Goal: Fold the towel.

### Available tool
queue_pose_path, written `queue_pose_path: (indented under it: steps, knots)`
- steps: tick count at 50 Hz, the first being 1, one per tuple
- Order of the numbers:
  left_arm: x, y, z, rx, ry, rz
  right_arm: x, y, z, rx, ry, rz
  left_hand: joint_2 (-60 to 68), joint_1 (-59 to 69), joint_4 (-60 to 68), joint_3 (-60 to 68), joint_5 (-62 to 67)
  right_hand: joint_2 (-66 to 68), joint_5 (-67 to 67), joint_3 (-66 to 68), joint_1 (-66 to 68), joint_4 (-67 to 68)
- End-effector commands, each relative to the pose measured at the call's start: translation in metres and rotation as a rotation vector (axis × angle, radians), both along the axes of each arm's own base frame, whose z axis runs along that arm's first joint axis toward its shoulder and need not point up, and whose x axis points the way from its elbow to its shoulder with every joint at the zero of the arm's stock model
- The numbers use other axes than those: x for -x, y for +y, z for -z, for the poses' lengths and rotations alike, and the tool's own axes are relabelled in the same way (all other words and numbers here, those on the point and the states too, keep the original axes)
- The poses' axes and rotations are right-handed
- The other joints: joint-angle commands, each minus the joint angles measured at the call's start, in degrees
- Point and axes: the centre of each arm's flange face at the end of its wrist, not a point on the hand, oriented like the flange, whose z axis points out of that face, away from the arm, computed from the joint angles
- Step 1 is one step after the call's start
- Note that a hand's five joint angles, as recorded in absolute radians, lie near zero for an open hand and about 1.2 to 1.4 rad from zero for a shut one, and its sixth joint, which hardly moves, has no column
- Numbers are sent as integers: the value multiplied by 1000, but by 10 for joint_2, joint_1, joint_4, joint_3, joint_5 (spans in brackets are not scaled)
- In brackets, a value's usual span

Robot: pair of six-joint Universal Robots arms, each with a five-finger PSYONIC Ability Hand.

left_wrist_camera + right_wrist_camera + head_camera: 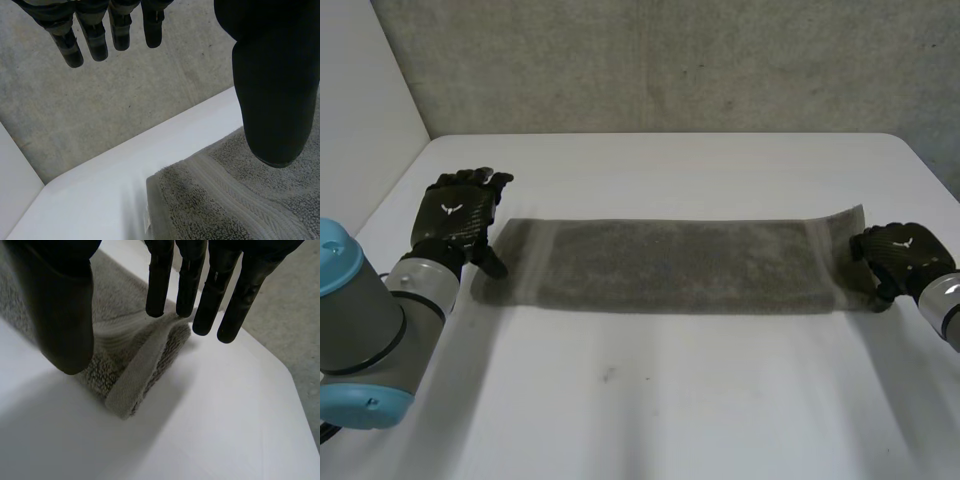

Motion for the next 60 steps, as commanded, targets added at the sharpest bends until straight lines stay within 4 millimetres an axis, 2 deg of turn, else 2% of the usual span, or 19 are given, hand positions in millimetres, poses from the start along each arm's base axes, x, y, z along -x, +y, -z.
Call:
queue_pose_path:
  steps: [1, 14, 16, 17, 20, 30, 38, 42, 44, 46, 47, 48, 49, 51, 52, 54, 55, 57, 60]
  knots:
    - [0, 1, 2, -5, -3, 0, 2, -6, 18, 1, 112, -37, 5, -2, 5, 4, -18, 27, 22, 26, 25, 27]
    - [0, 1, 1, 6, -1, 2, 14, -16, 31, 4, 170, -19, 5, -2, 5, 4, -18, 54, 49, 53, 52, 54]
    - [0, 1, 1, 5, 0, 2, 18, -20, 29, 13, 173, -6, 5, -2, 5, 4, -18, 273, 268, 272, 271, 273]
    - [0, 1, 1, 7, 1, 2, 18, -20, 29, 13, 173, -6, 5, -2, 5, 4, -18, 274, 269, 273, 272, 274]
    - [0, 1, 2, 5, 0, 2, 26, -26, 26, 24, 176, 24, 5, -2, 5, 4, -18, 491, 486, 490, 489, 491]
    - [0, 2, 1, 5, 0, 2, 54, -40, 12, 62, 201, 129, 5, -2, 5, 4, -18, 492, 487, 491, 490, 492]
    - [-1, 1, -3, 17, 4, -2, 81, -68, -14, 159, 276, 189, 5, -2, 5, 4, -18, 492, 487, 491, 490, 492]
    - [-1, 2, -11, 41, 11, 0, 79, -82, -47, 254, 364, 204, 5, -2, 5, 4, -18, 492, 487, 491, 490, 492]
    - [-1, 2, -25, 82, 23, 0, 63, -83, -62, 290, 362, 183, 5, -2, 5, 4, -18, 492, 487, 491, 490, 492]
    - [0, 1, -34, 108, 30, -2, -3, -74, -97, 408, 323, 55, 5, -2, 5, 4, -18, 492, 487, 491, 490, 492]
    - [0, 0, -44, 138, 39, -2, -4, -74, -98, 409, 323, 54, 5, -2, 5, 4, -18, 492, 487, 491, 490, 492]
    - [0, 0, -44, 138, 39, -2, -39, -65, -108, 455, 297, -23, 5, -2, 5, 4, -18, 492, 487, 491, 490, 492]
    - [1, -2, -55, 169, 50, -2, -40, -65, -108, 455, 296, -24, 5, -2, 5, 4, -18, 492, 487, 491, 490, 492]
    - [2, -4, -67, 200, 61, -2, -105, -42, -116, 519, 263, -168, 5, -2, 5, 4, -18, 492, 487, 491, 490, 492]
    - [3, -7, -77, 224, 75, 0, -105, -42, -116, 520, 263, -169, 5, -2, 5, 4, -18, 492, 487, 491, 490, 492]
    - [5, -8, -84, 235, 85, 4, -170, -7, -113, 564, 227, -319, 5, -2, 5, 4, -18, 492, 487, 491, 490, 492]
    - [8, -9, -92, 241, 99, 11, -171, -7, -113, 564, 227, -320, 5, -2, 5, 4, -18, 492, 487, 491, 490, 492]
    - [10, -9, -99, 242, 113, 18, -229, 34, -98, 580, 193, -481, 5, -2, 5, 4, -18, 492, 487, 491, 490, 492]
    - [12, -10, -111, 232, 143, 25, -251, 52, -85, 570, 183, -547, 5, -2, 5, 4, -18, 492, 487, 491, 490, 492]
